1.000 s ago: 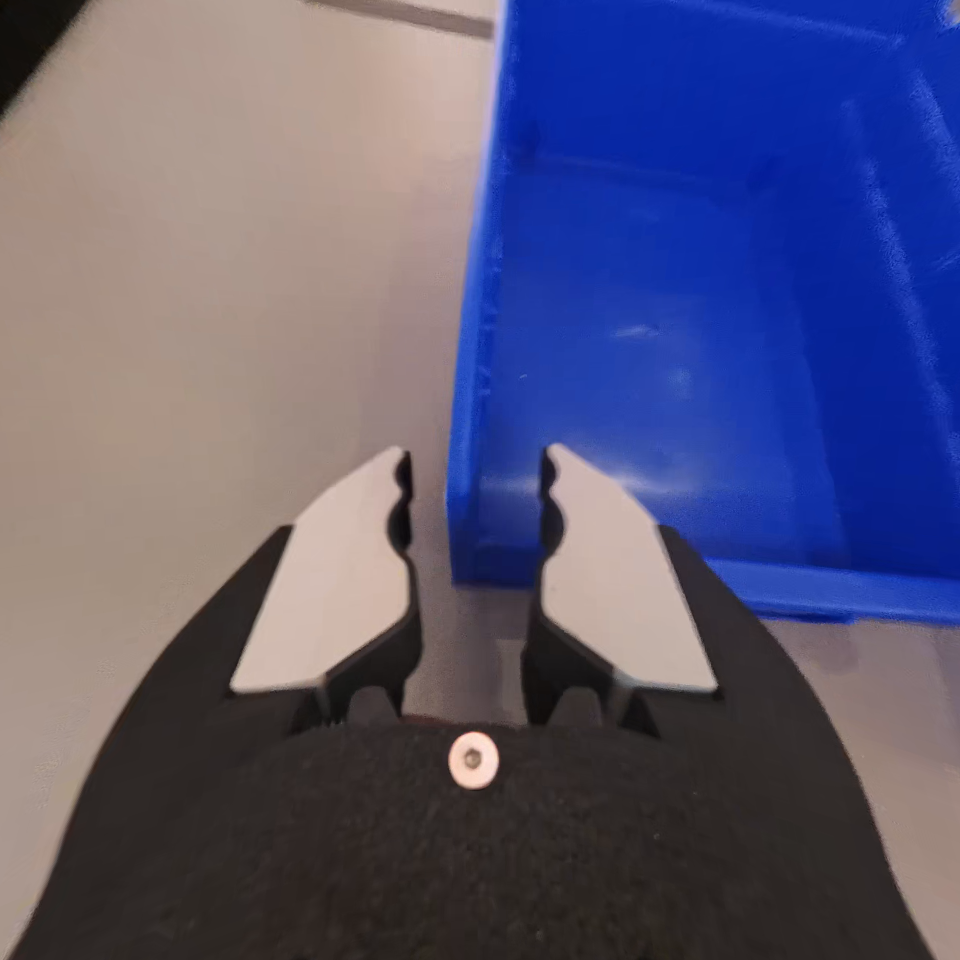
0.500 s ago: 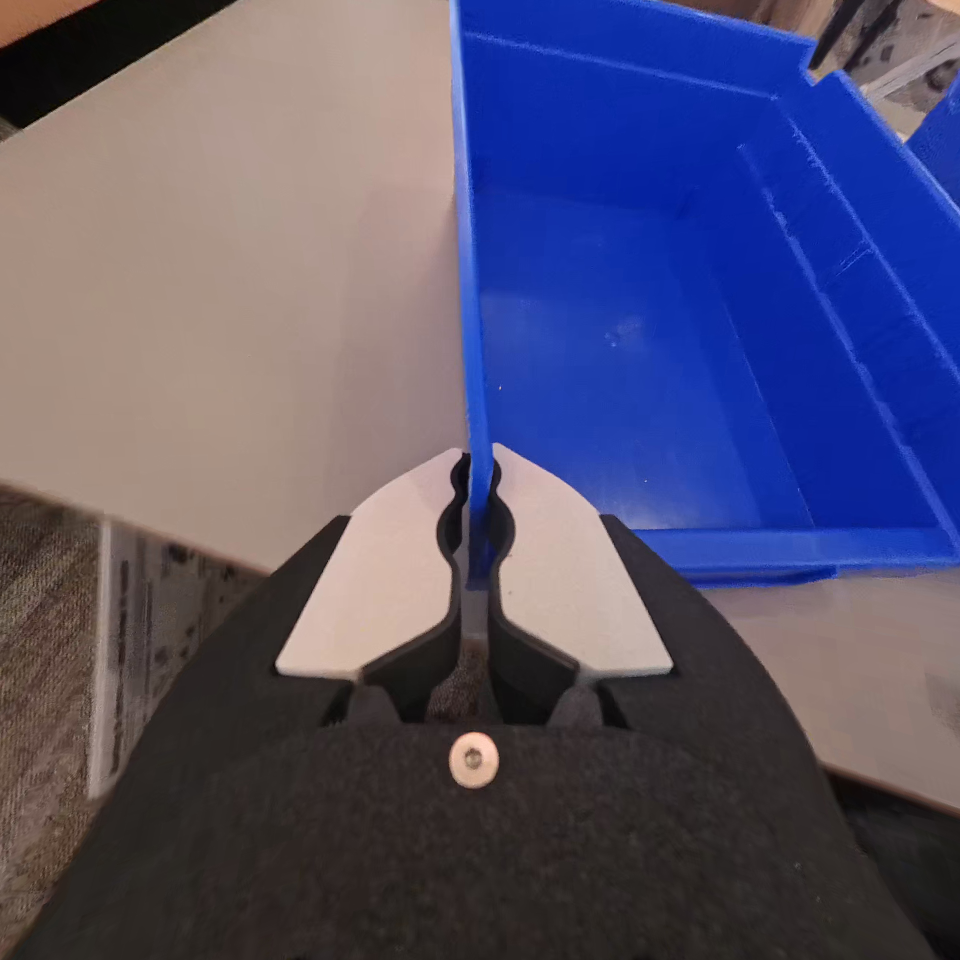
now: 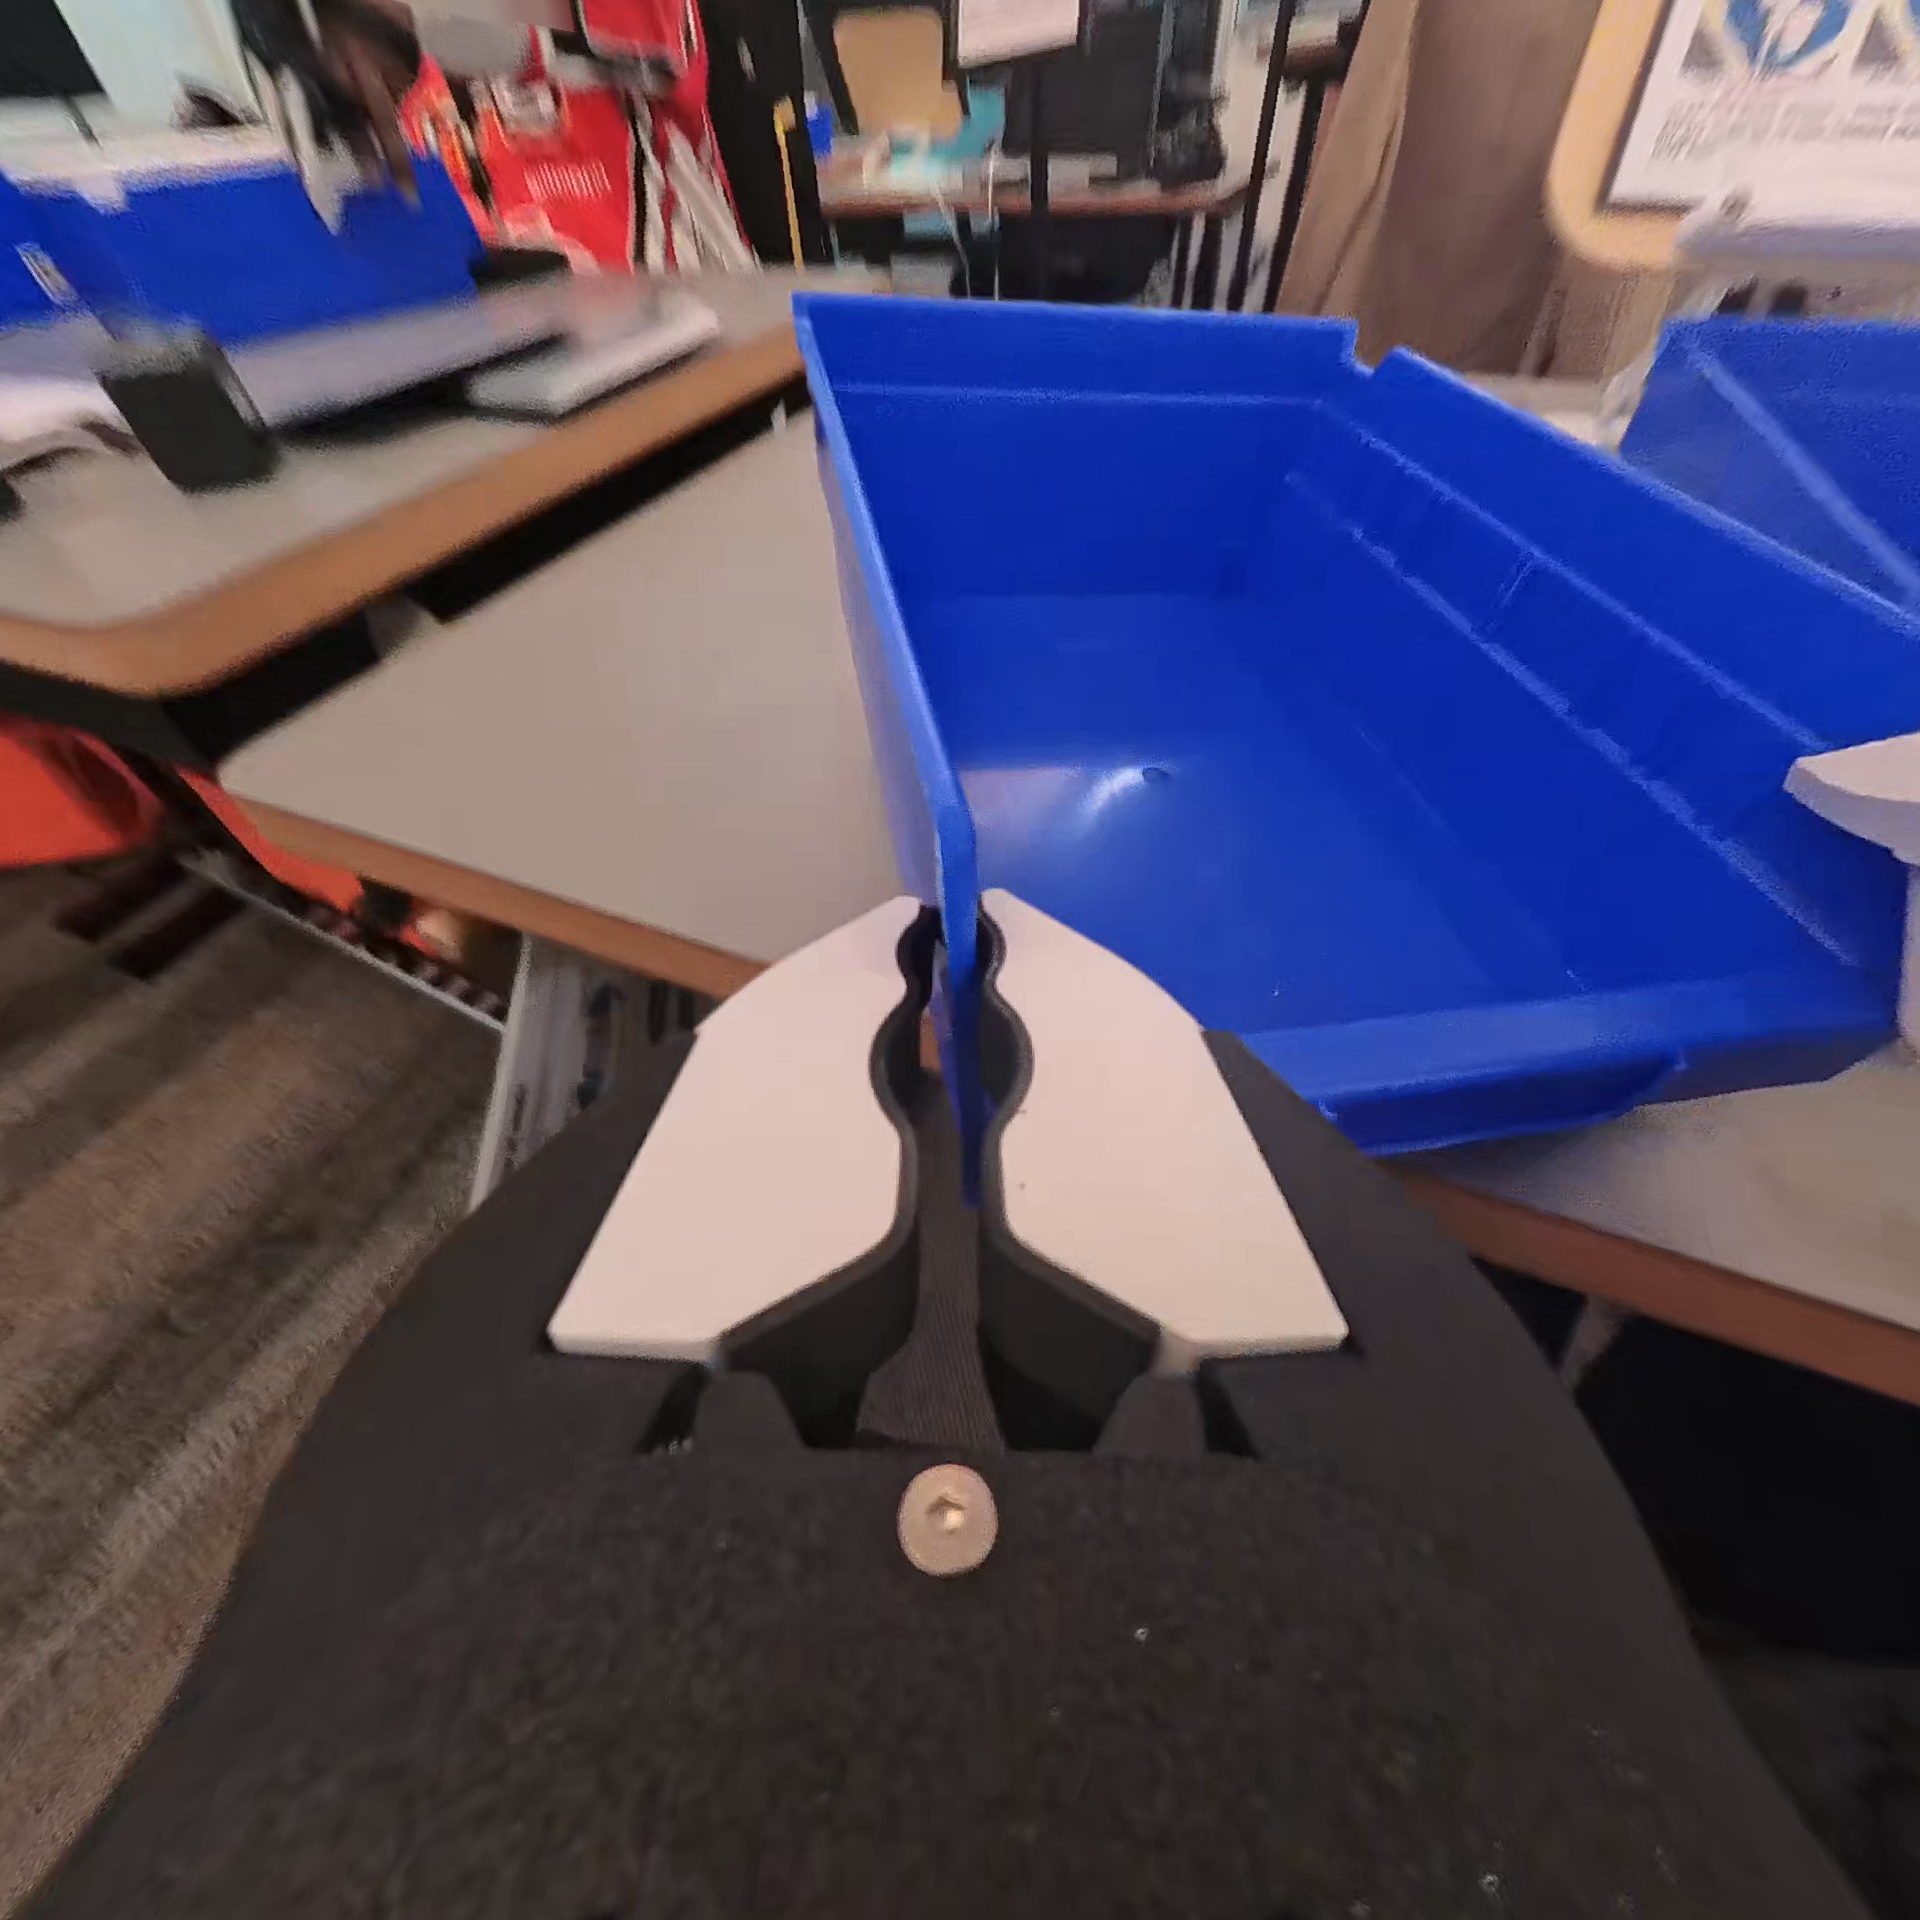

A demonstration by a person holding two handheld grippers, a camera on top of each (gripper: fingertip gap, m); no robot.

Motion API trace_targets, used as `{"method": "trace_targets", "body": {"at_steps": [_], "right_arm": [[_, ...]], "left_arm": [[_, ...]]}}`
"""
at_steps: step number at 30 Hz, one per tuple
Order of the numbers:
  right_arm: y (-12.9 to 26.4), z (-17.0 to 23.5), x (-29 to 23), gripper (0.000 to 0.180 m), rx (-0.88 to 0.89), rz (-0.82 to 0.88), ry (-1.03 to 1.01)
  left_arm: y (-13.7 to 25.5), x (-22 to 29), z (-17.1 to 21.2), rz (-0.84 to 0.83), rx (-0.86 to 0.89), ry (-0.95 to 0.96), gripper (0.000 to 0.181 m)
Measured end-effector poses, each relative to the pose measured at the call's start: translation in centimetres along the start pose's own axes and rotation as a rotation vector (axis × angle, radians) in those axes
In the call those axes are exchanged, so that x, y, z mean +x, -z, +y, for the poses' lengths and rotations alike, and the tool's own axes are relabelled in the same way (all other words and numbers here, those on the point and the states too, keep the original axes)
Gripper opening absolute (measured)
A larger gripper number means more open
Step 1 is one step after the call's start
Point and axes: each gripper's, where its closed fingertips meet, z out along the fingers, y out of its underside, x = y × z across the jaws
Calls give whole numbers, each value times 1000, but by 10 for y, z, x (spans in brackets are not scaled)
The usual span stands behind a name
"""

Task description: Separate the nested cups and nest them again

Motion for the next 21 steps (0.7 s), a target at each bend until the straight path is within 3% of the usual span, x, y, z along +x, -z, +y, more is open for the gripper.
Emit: {"method": "trace_targets", "body": {"at_steps": [7,12,16,21], "right_arm": [[70,-101,46,5,304,144,19],[148,-156,138,4,444,389,66],[212,-140,232,4,388,622,59],[289,-74,347,4,226,798,-60]], "left_arm": [[25,41,-102,47,299,-73,4],[17,139,-168,243,412,-161,5],[5,256,-184,450,404,-170,5],[7,414,-163,673,331,-227,5]]}}
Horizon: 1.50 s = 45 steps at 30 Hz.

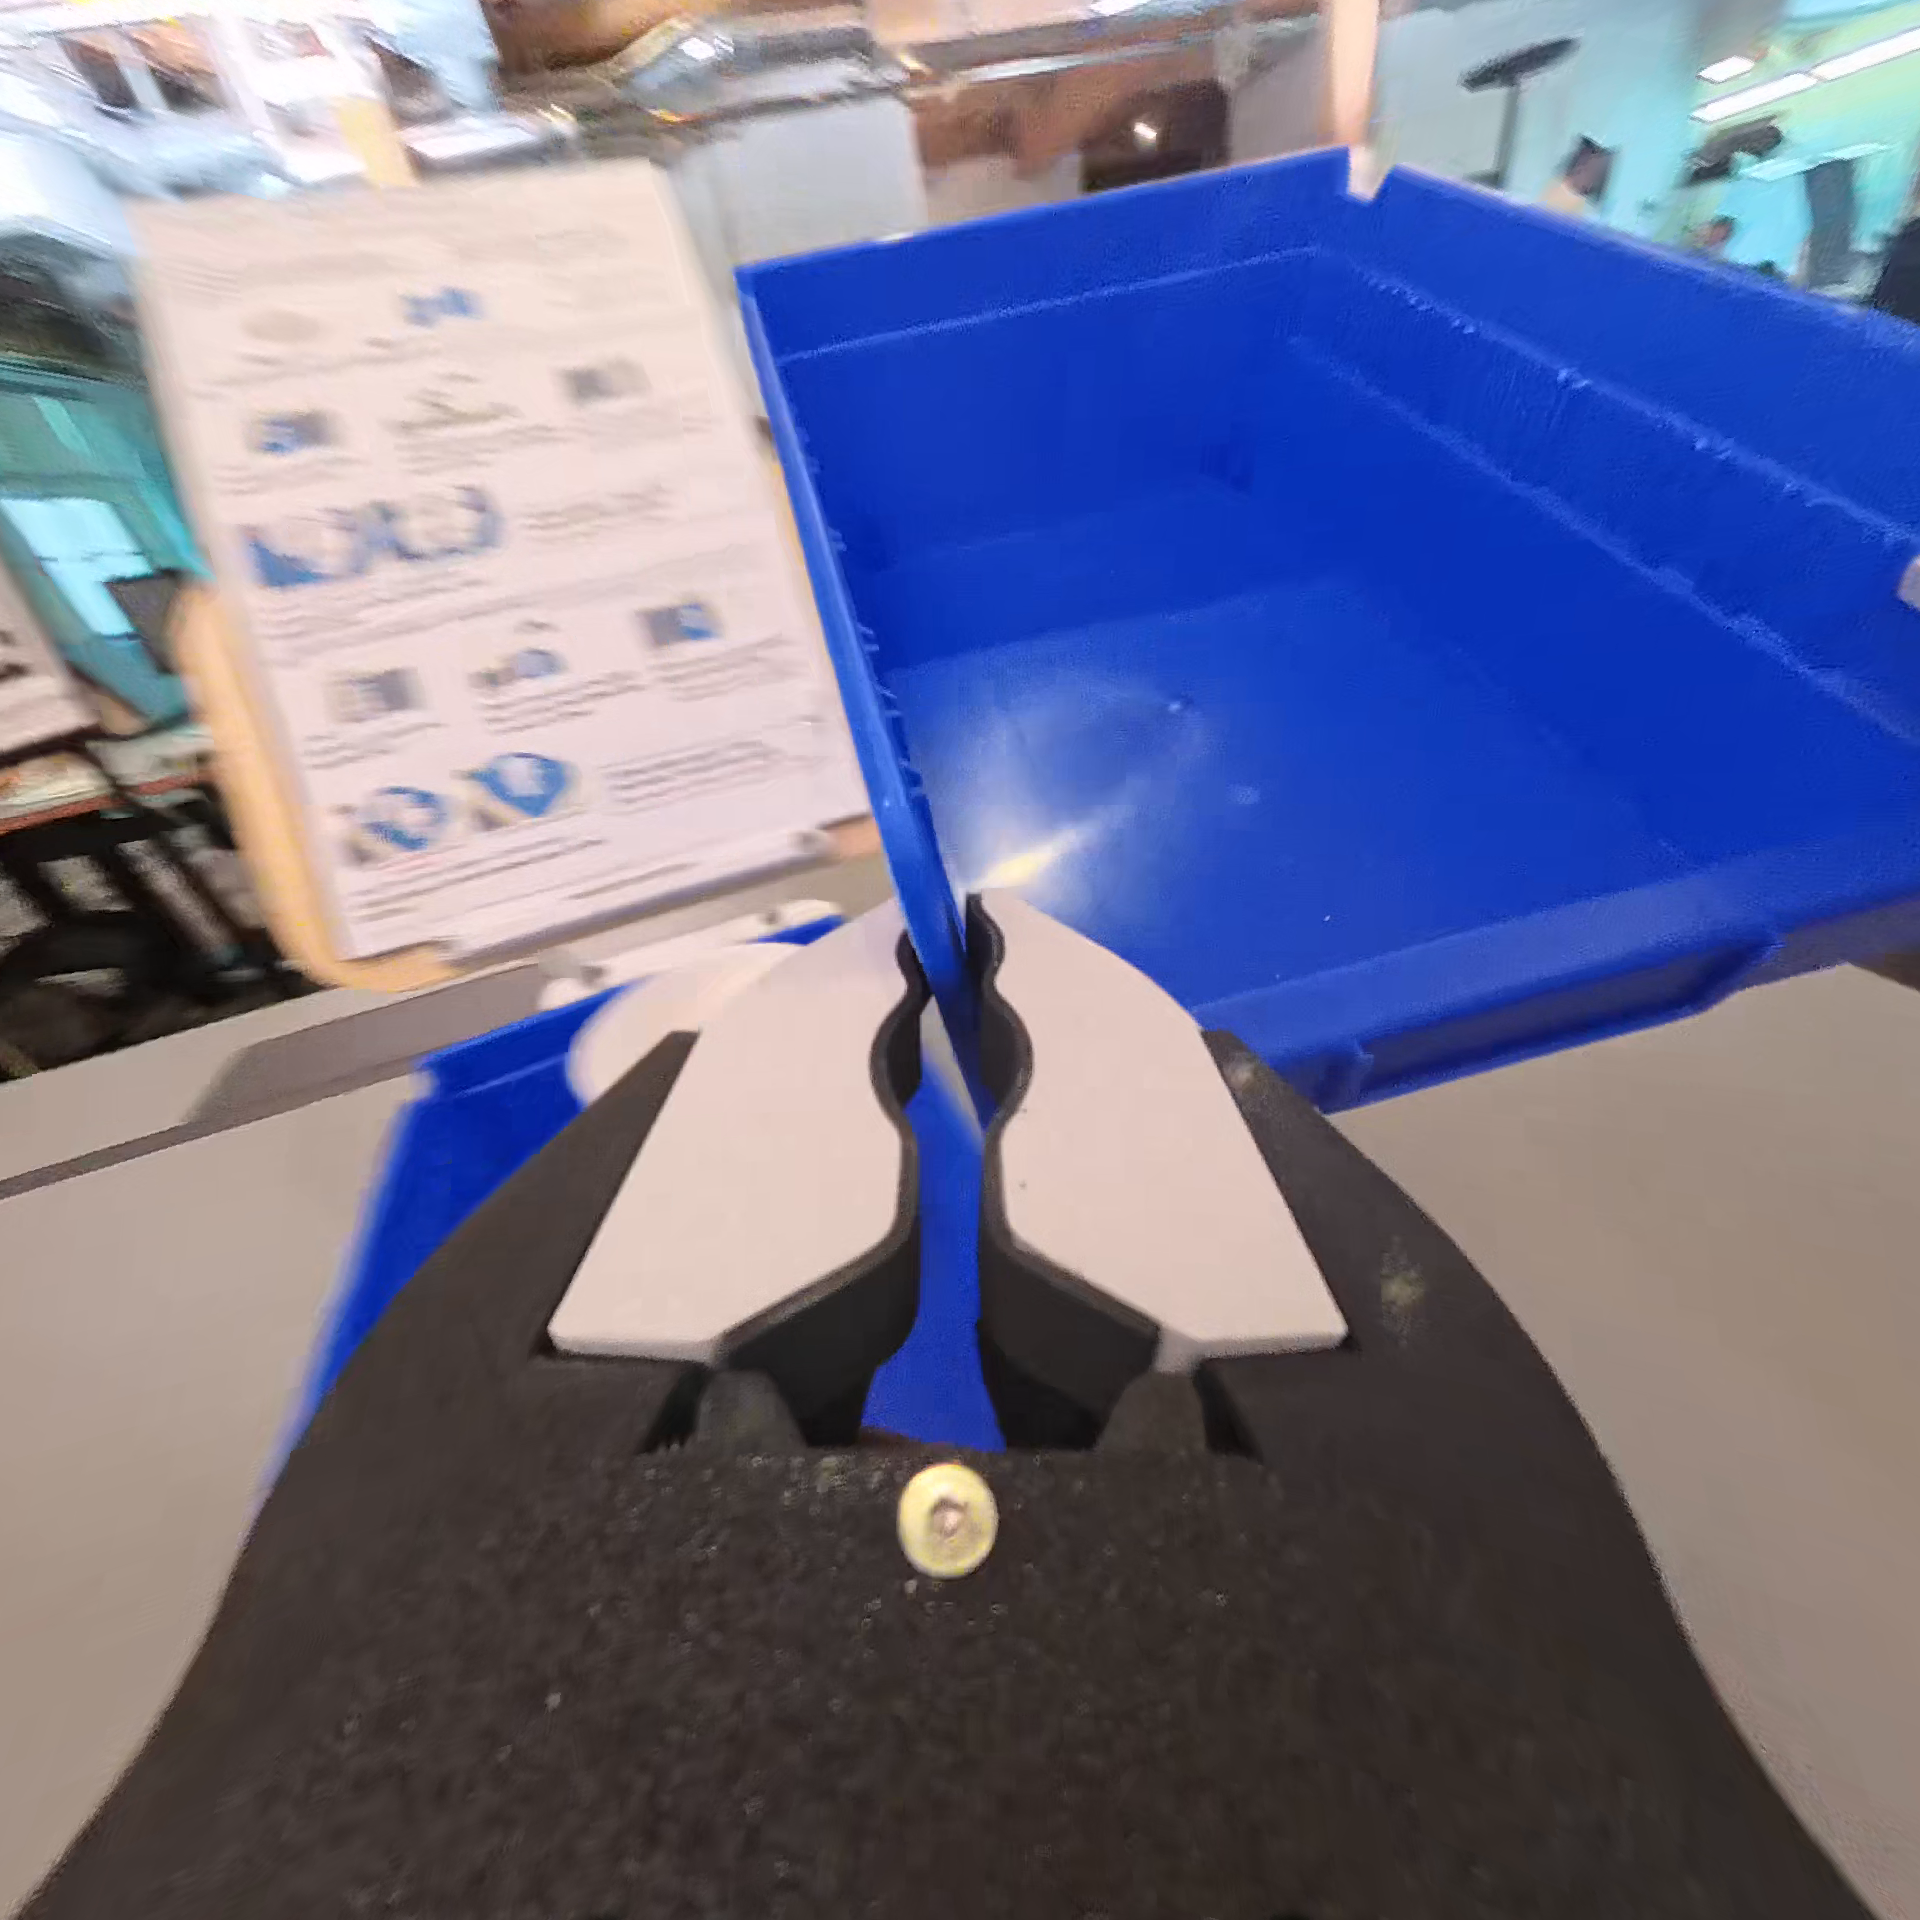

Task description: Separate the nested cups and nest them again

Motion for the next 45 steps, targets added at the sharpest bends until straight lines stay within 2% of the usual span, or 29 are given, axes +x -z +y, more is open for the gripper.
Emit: {"method": "trace_targets", "body": {"at_steps": [4,7,10,15,19,20,21,22,23,25,27,28,30,33,36,40,42,43,44,45], "right_arm": [[-17,51,82,4,-115,9,-31],[-32,93,115,4,-163,-20,-109],[-44,130,128,3,-220,-42,-148],[-54,181,126,4,-360,-59,-145],[-56,187,127,3,-369,-36,-160],[-56,187,128,4,-383,-34,-163],[-54,186,131,9,-394,-15,-147],[-48,181,137,22,-394,27,-109],[-40,175,142,34,-386,65,-61],[-18,154,143,39,-350,136,22],[6,126,121,39,-255,173,78],[14,114,94,39,-205,139,87],[22,102,17,39,-141,-10,62],[24,111,-111,31,-166,-248,-57],[12,132,-193,38,-249,-354,-71],[-21,154,-220,38,-337,-266,-137],[-34,157,-221,29,-338,-228,-152],[-38,157,-221,20,-330,-217,-148],[-41,159,-219,7,-330,-185,-135],[-43,159,-218,4,-325,-168,-111]], "left_arm": [[-46,90,33,107,-83,-19,6],[-64,133,64,139,-122,-36,7],[-73,158,102,172,-211,-52,9],[-75,166,146,212,-364,-50,10],[-69,173,153,298,-425,-53,19],[-65,174,152,319,-432,-52,36],[-58,171,152,324,-447,-59,53],[-47,166,151,335,-457,-71,58],[-32,161,149,369,-461,-69,57],[12,153,139,501,-465,27,54],[56,125,117,569,-436,144,53],[71,100,108,539,-409,172,51],[85,33,107,358,-386,173,51],[89,-77,127,12,-371,168,51],[82,-140,152,-171,-387,186,57],[61,-162,180,-216,-421,217,56],[49,-164,196,-211,-454,236,52],[44,-160,203,-180,-471,261,44],[41,-155,205,-135,-477,306,21],[39,-155,207,-134,-482,332,5]]}}
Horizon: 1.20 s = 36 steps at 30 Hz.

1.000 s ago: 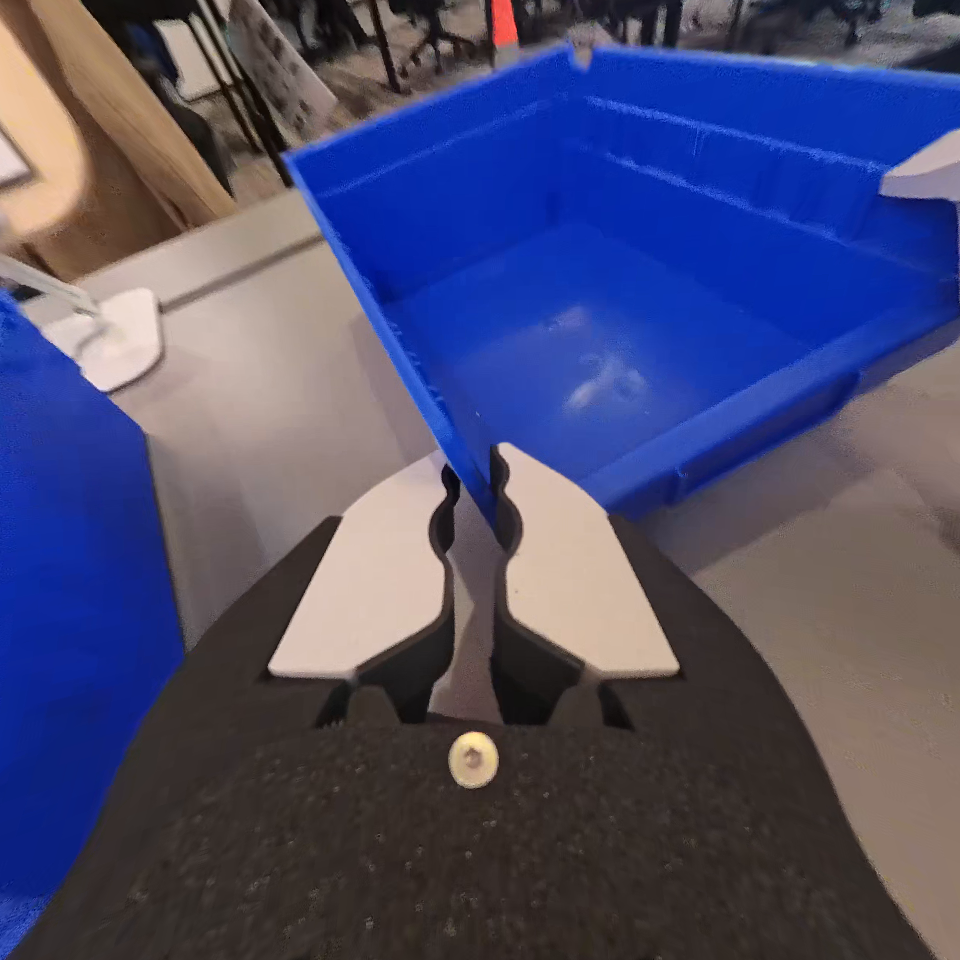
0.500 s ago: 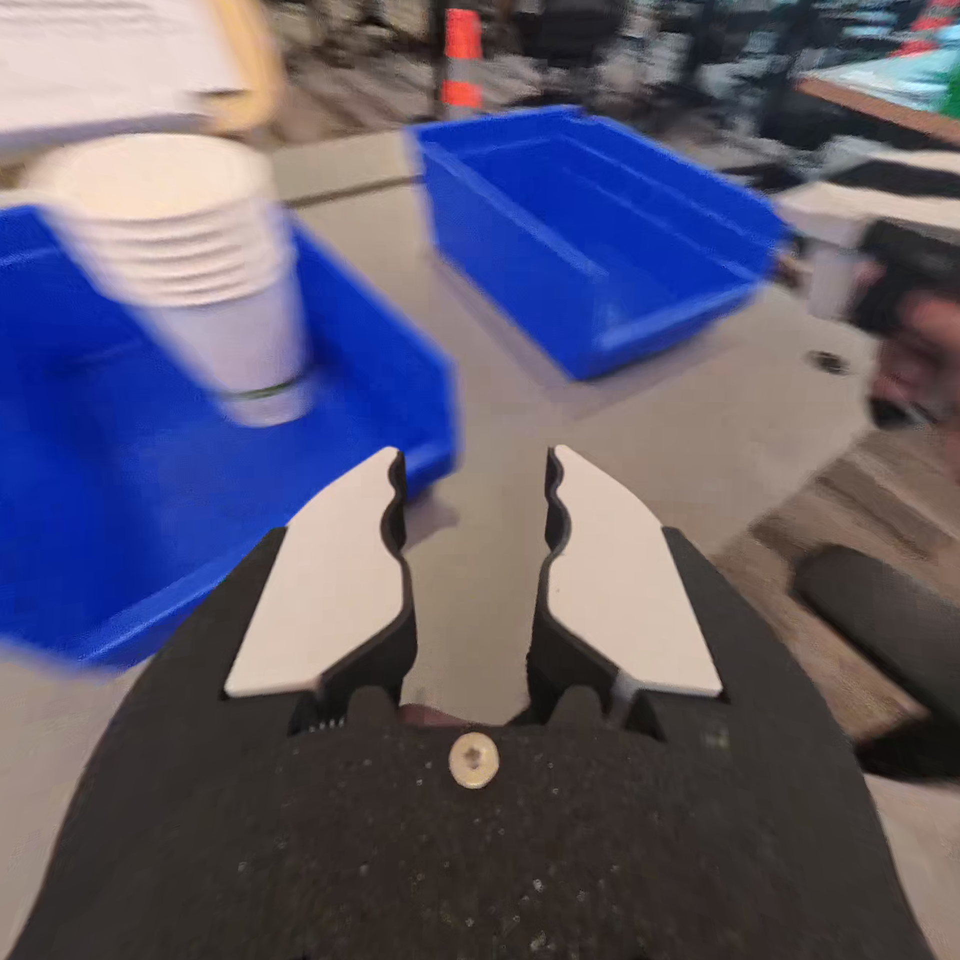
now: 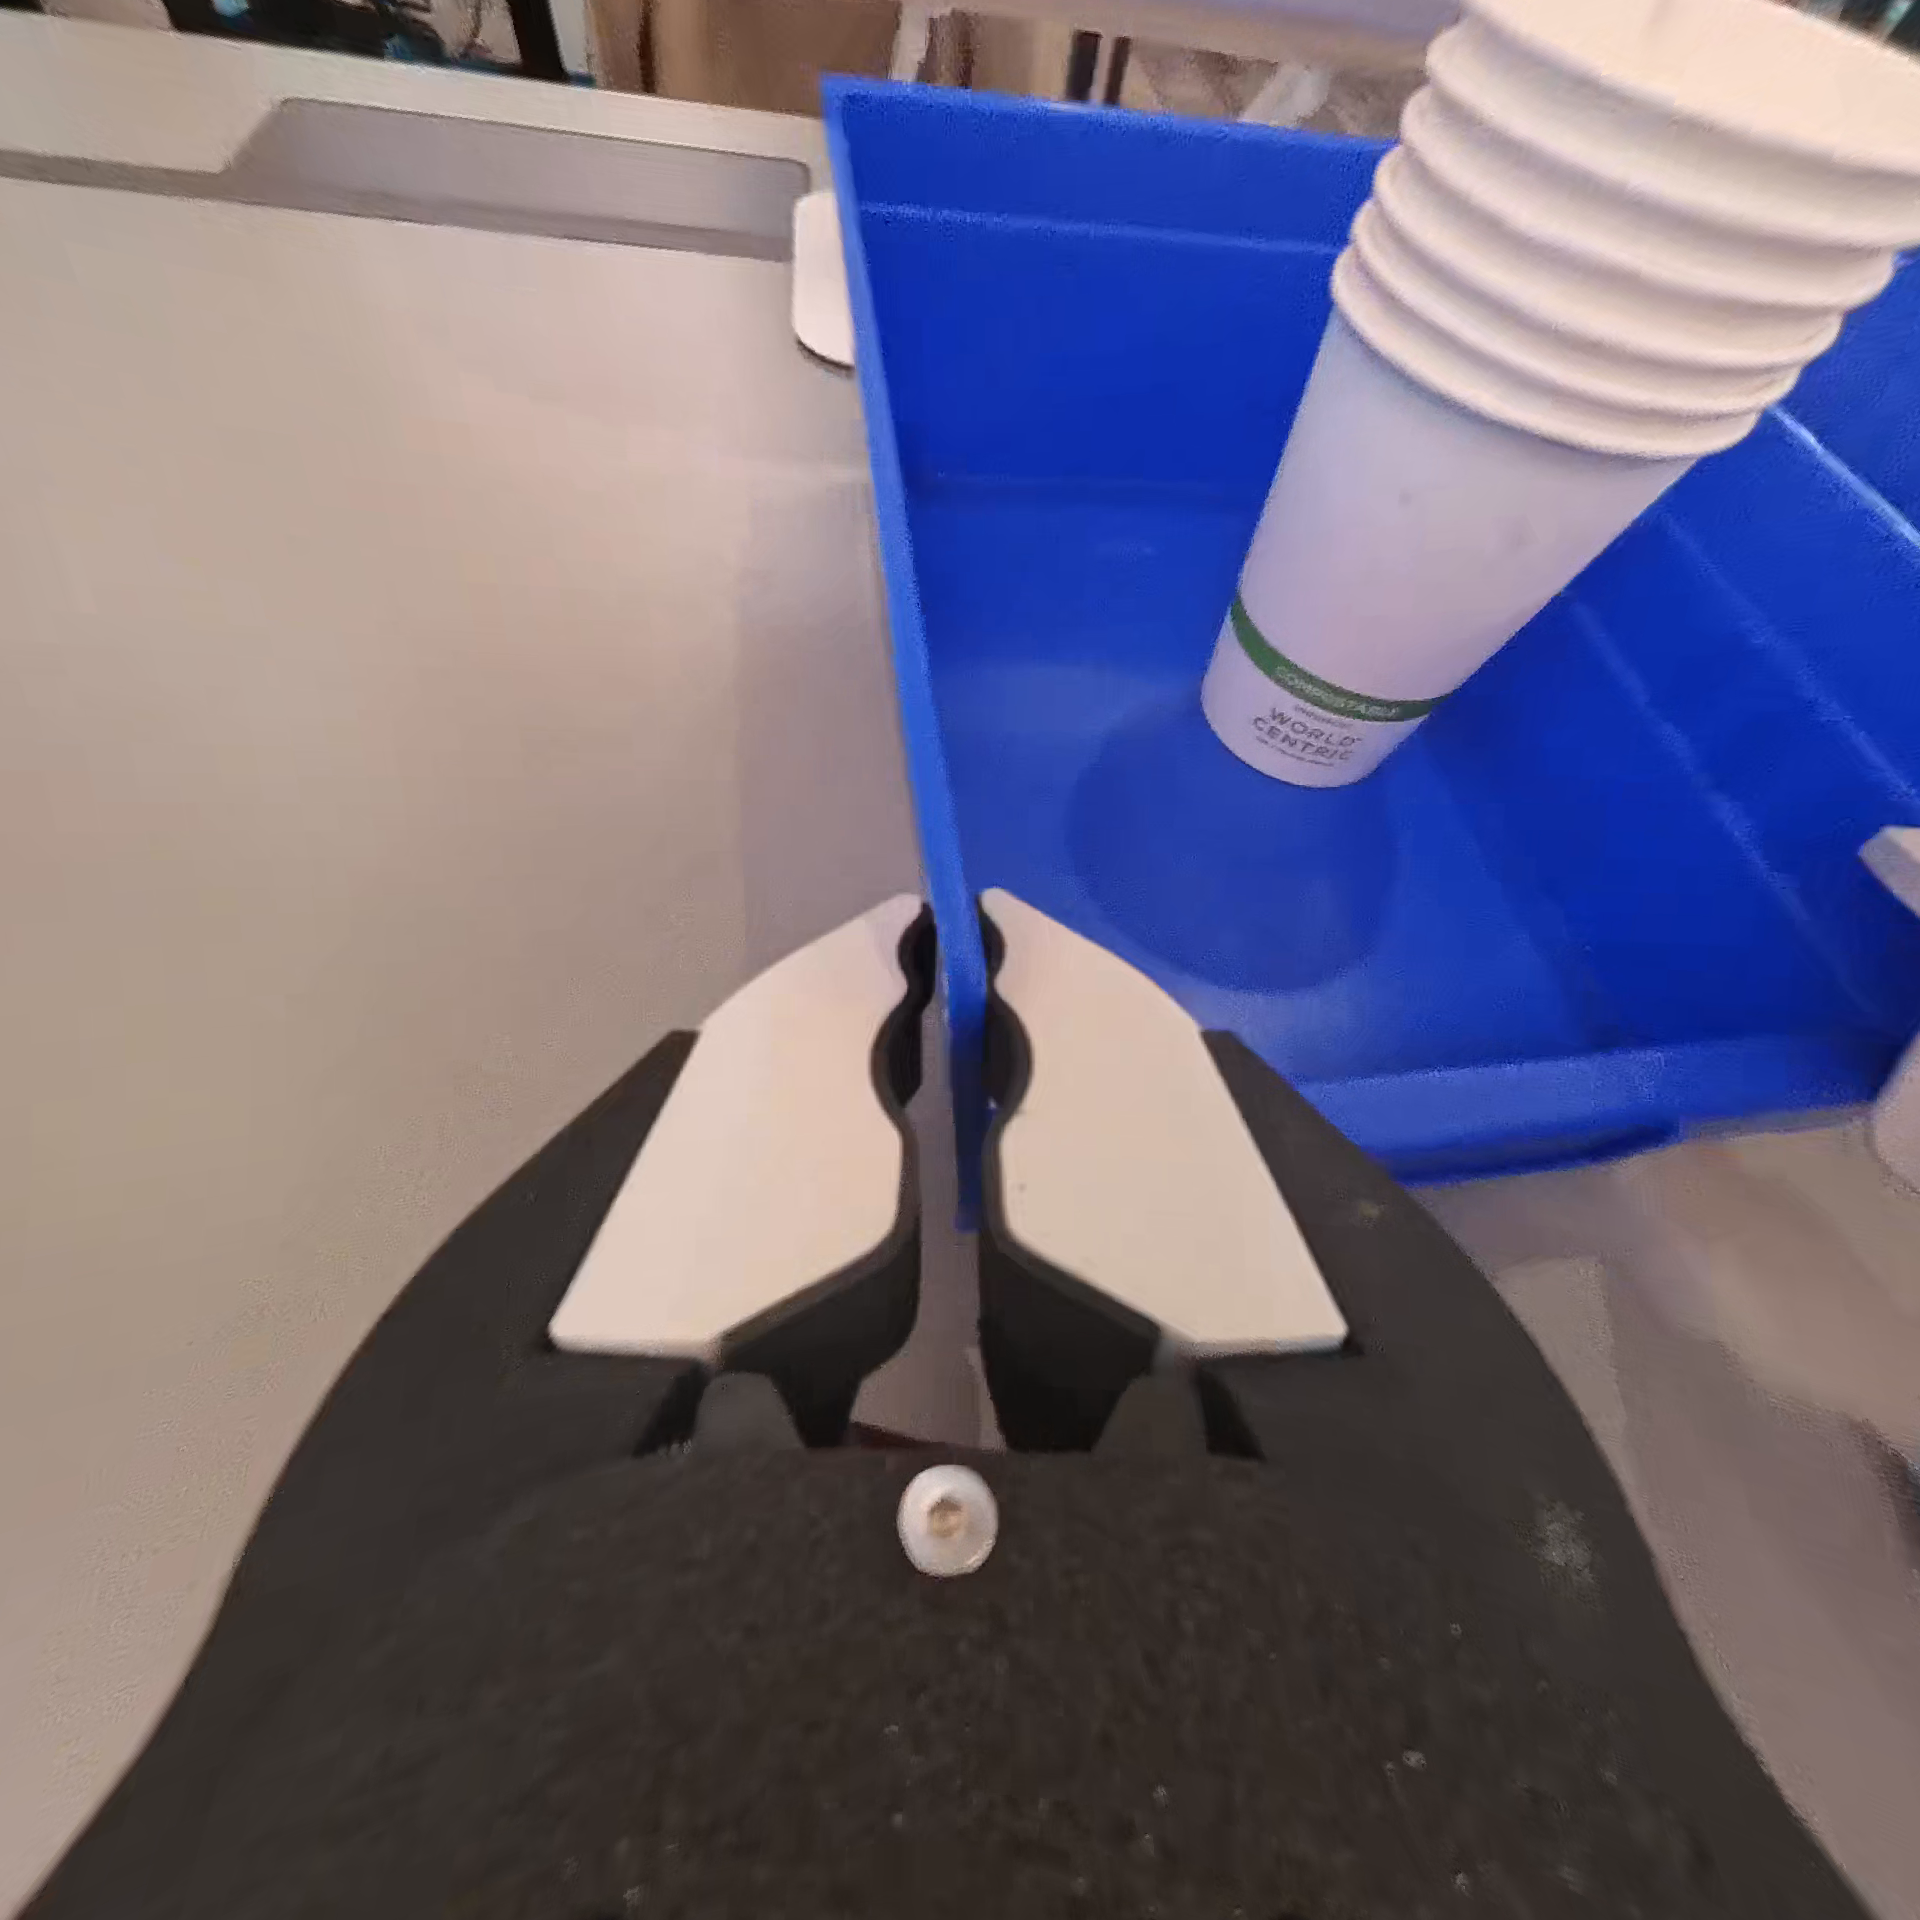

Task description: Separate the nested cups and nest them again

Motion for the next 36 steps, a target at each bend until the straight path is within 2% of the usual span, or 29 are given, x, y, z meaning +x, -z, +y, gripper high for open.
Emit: {"method": "trace_targets", "body": {"at_steps": [4,8,15,22,30,34,35,36], "right_arm": [[2,-2,-11,4,3,18,4],[4,-5,-50,4,31,-9,-12],[0,-27,-163,4,125,-35,9],[-28,-16,-255,5,34,-129,35],[-46,-3,-265,7,-12,-144,68],[-46,-4,-266,9,-28,-199,44],[-43,-3,-266,11,-34,-233,35],[-37,-4,-263,18,-28,-258,30]], "left_arm": [[2,-9,-2,-36,-23,-31,3],[18,-43,-11,-90,4,-30,2],[56,-148,-38,-200,84,-64,2],[65,-246,-42,-252,68,-82,2],[33,-267,-20,-155,14,7,2],[30,-269,-22,-182,5,-24,5],[32,-272,-22,-216,8,-41,15],[37,-277,-21,-267,7,-61,32]]}}
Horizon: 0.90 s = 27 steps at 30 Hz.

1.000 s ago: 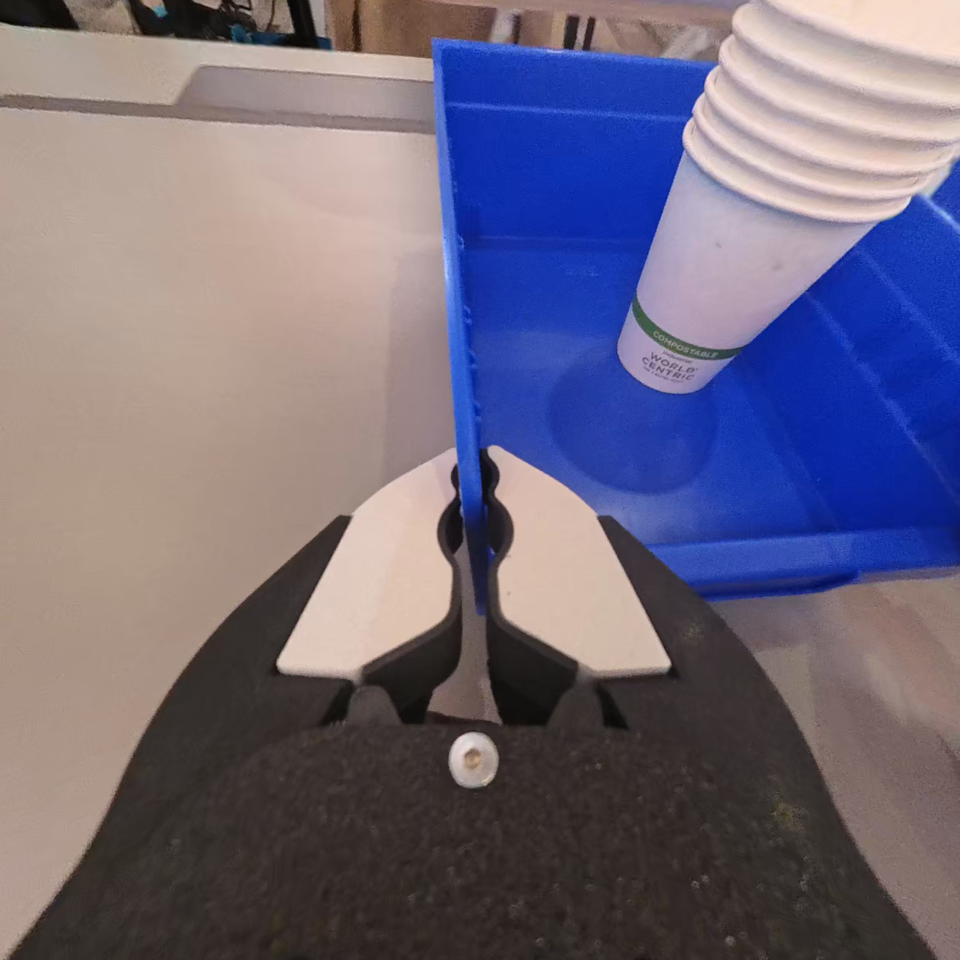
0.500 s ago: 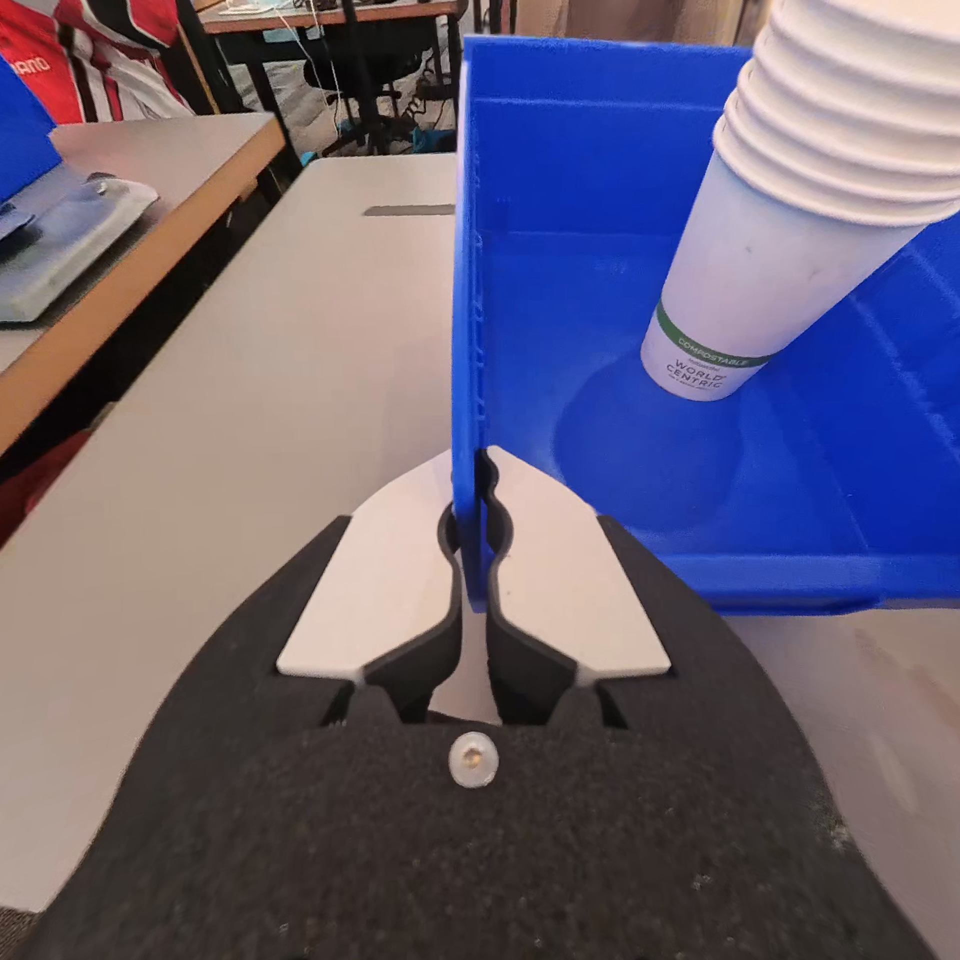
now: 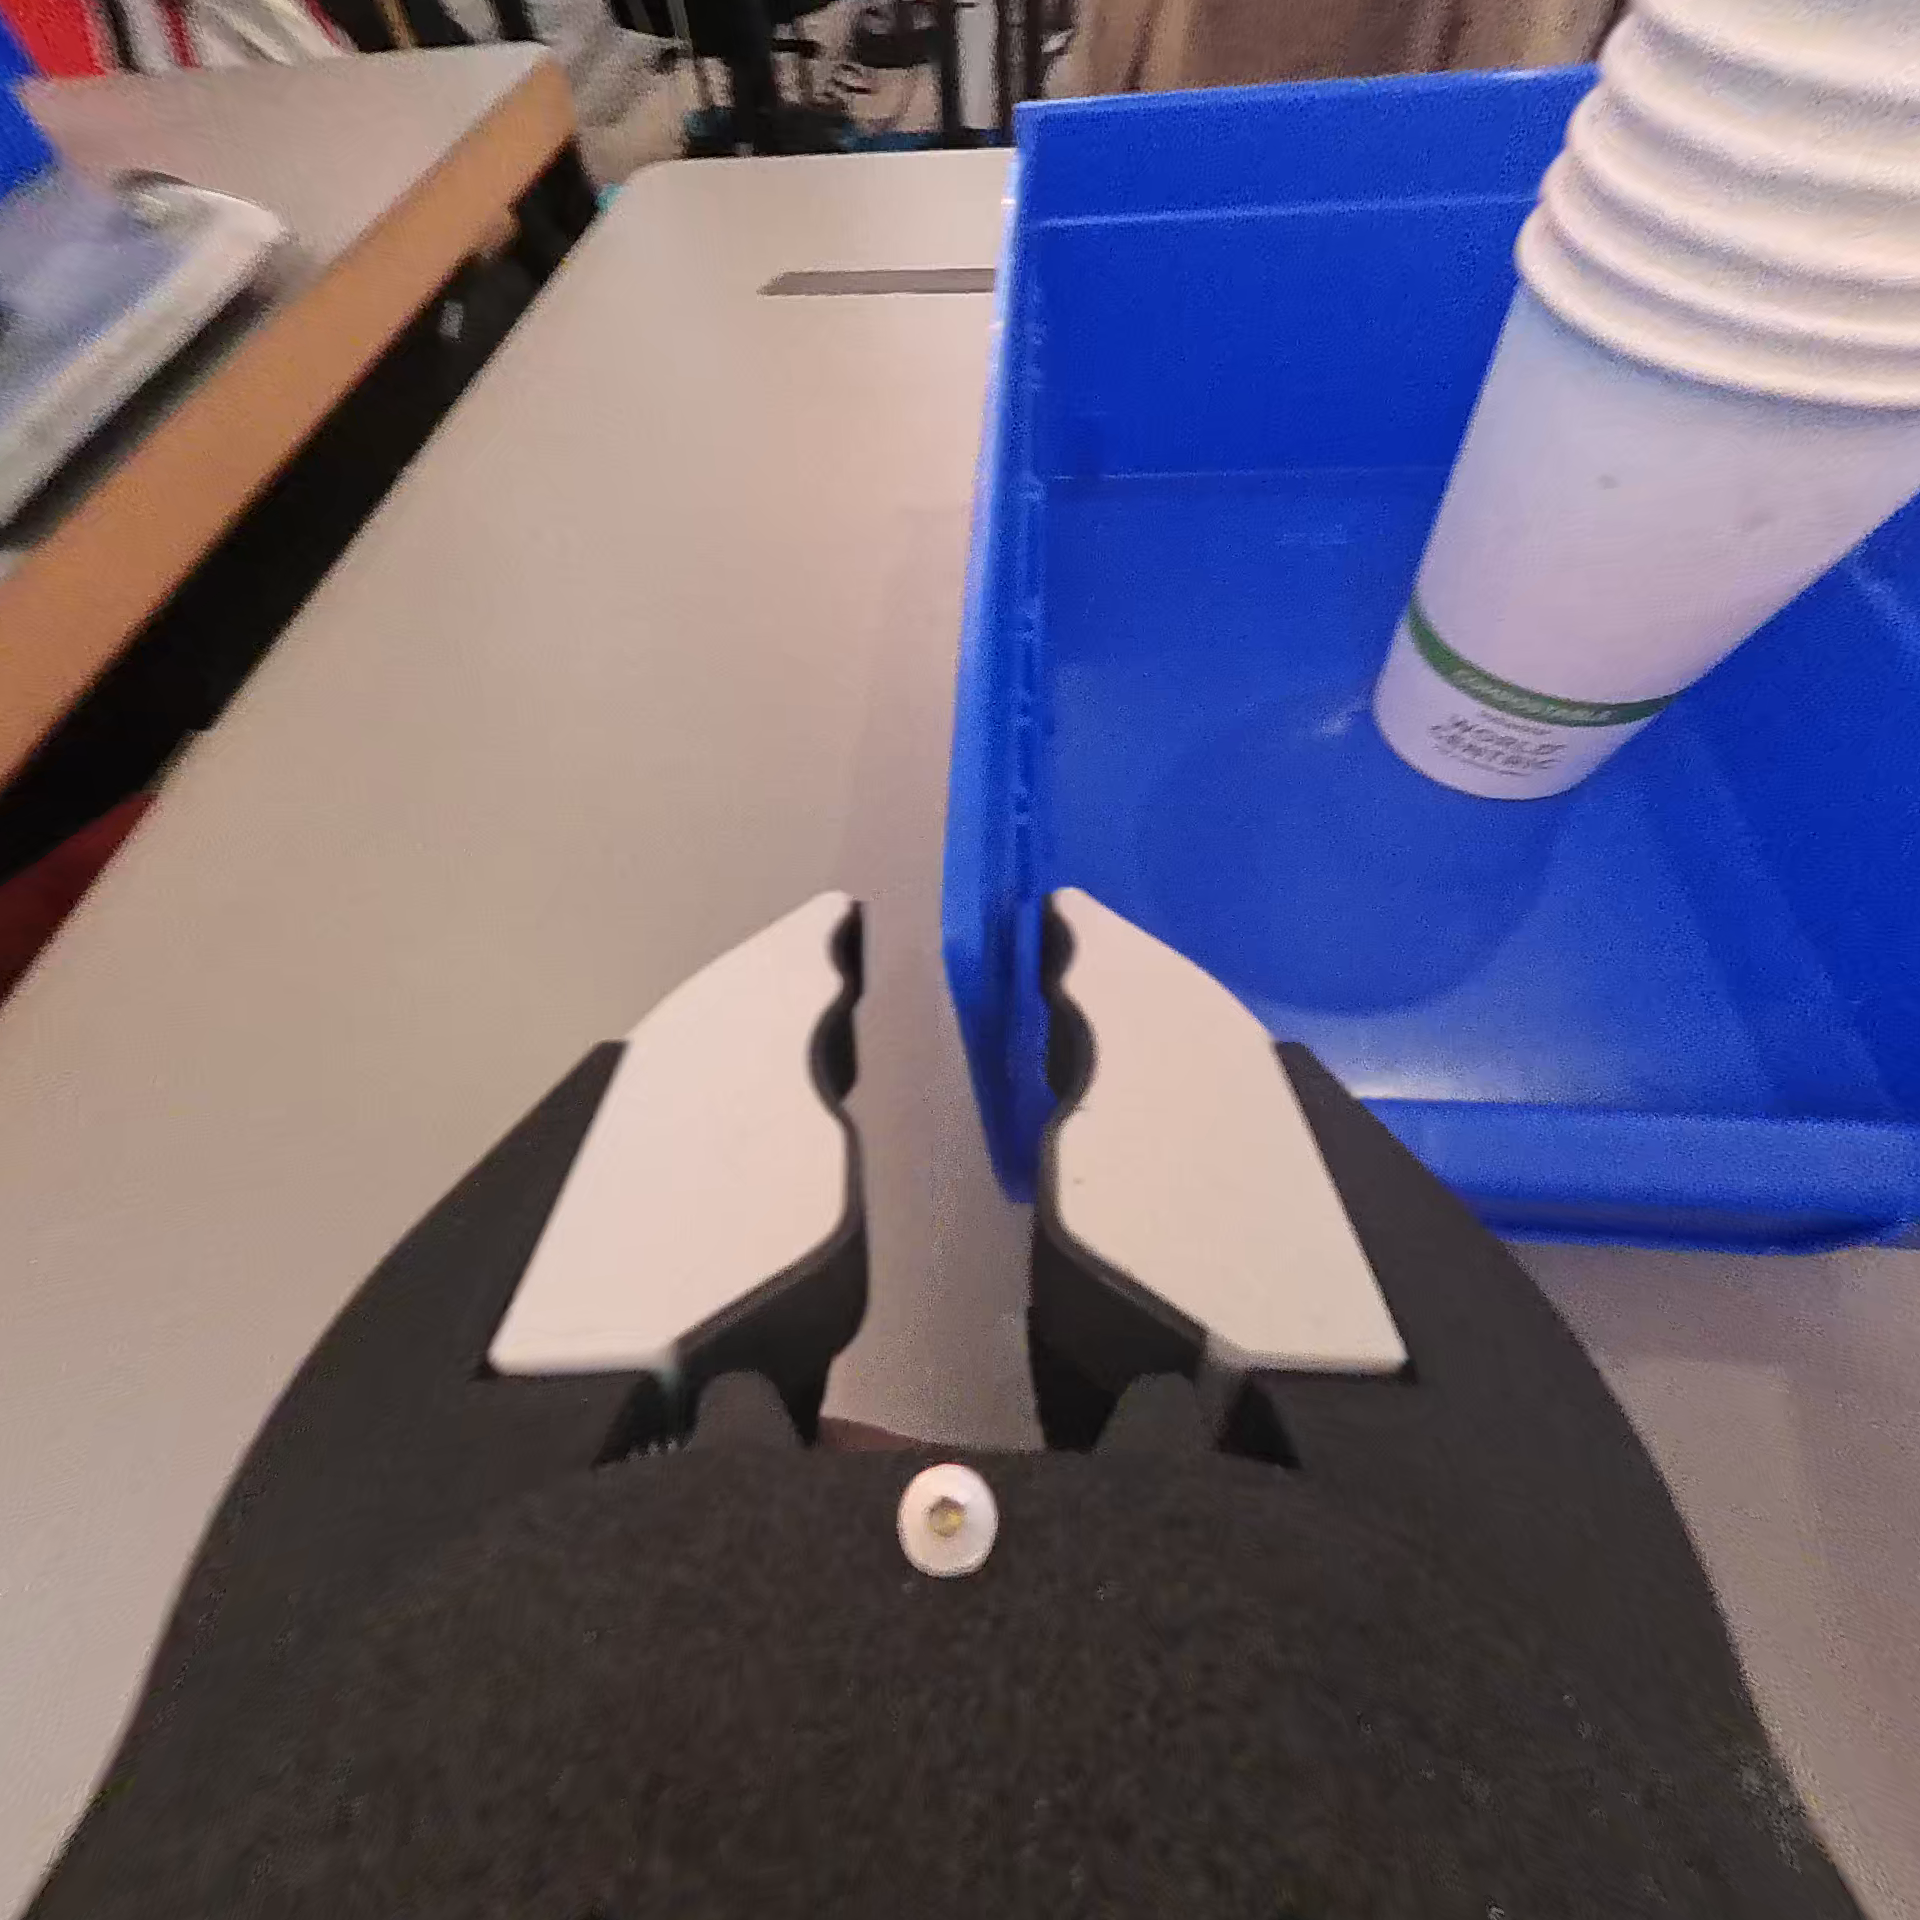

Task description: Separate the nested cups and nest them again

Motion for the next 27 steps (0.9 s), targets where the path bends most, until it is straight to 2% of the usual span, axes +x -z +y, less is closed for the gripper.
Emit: {"method": "trace_targets", "body": {"at_steps": [1,2,6,9,13,16,19,23,27], "right_arm": [[9,-2,2,28,16,-31,11],[21,-5,7,35,40,-56,29],[86,-21,41,38,175,-179,96],[126,-32,101,38,258,-132,158],[163,-37,192,37,286,-24,128],[179,-25,242,39,248,40,88],[188,-5,272,49,184,83,59],[194,21,278,51,118,39,43],[191,41,277,58,21,45,93]], "left_arm": [[7,-5,0,-40,4,-14,42],[16,-9,0,-74,19,-10,43],[65,-3,-10,-98,119,82,54],[90,53,-16,78,157,144,62],[110,148,-22,268,214,177,69],[116,213,-21,347,238,207,72],[110,251,-13,313,245,182,71],[98,275,8,258,195,52,71],[97,277,14,268,172,51,69]]}}
